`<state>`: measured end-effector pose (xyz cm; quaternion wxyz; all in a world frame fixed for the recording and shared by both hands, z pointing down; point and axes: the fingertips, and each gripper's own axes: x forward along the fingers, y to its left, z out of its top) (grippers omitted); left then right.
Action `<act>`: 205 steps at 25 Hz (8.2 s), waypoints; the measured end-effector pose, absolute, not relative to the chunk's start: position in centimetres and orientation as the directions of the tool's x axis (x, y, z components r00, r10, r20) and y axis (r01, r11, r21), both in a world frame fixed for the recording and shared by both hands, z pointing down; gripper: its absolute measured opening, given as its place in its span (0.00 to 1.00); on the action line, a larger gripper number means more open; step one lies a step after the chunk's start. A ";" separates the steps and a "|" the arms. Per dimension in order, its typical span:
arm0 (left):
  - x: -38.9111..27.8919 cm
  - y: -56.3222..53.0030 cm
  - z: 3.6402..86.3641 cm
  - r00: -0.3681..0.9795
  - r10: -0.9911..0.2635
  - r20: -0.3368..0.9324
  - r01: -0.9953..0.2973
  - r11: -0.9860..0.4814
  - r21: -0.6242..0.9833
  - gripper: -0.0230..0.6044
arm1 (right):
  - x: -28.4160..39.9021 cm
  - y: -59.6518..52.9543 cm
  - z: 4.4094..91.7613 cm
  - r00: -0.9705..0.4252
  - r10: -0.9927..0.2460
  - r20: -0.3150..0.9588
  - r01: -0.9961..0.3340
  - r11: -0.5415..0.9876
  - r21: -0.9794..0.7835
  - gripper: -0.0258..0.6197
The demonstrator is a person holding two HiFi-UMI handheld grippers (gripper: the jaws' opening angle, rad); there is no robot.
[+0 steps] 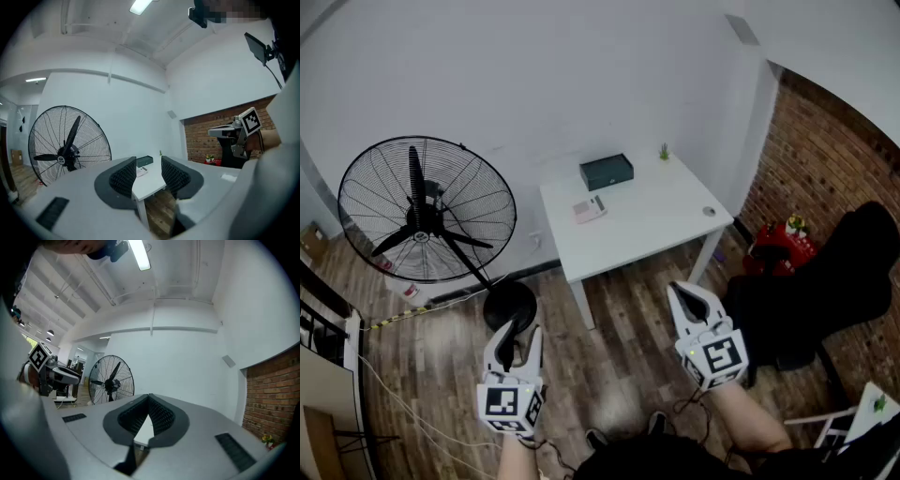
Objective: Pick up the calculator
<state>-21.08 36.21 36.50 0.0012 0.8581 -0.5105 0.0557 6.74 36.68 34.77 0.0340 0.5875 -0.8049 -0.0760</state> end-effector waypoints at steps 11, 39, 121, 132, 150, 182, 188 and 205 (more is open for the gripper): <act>-20.0 35.6 36.6 0.465 -0.881 0.088 -0.881 -0.470 -0.051 0.30 | 7.9 36.0 35.4 -0.290 -0.957 -0.006 -0.941 0.284 0.186 0.05; -8.8 30.6 39.1 0.451 -0.886 0.111 -0.891 -0.454 -0.009 0.41 | 18.0 30.0 37.7 -0.362 -0.932 -0.017 -0.930 0.360 0.079 0.38; -7.7 -23.8 55.4 0.474 -0.779 0.410 -0.880 -0.413 0.232 0.41 | 13.0 -33.4 65.9 -0.629 -0.593 0.503 -0.747 0.283 -0.601 0.35; -12.1 -24.9 58.9 0.455 -0.764 0.457 -0.890 -0.371 0.266 0.41 | 9.8 -35.7 72.6 -0.641 -0.496 0.586 -0.735 0.176 -0.655 0.36; -14.4 -24.8 60.6 0.434 -0.765 0.475 -0.898 -0.324 0.298 0.41 | 6.2 -35.5 78.0 -0.696 -0.315 0.645 -0.706 0.134 -0.696 0.33; -11.1 -22.7 58.4 0.483 -0.761 0.434 -0.869 -0.355 0.345 0.40 | 6.6 -31.3 69.6 -0.775 -0.483 0.407 -0.457 -0.016 -0.889 0.17; -10.7 -22.6 57.2 0.493 -0.766 0.414 -0.863 -0.370 0.344 0.39 | 6.6 -30.4 64.9 -0.768 -0.548 0.331 -0.380 -0.026 -0.925 0.17; -10.7 -23.6 52.2 0.506 -0.794 0.338 -0.857 -0.420 0.298 0.39 | 8.5 -31.5 53.2 -0.751 -0.643 0.151 -0.393 0.252 -0.884 0.16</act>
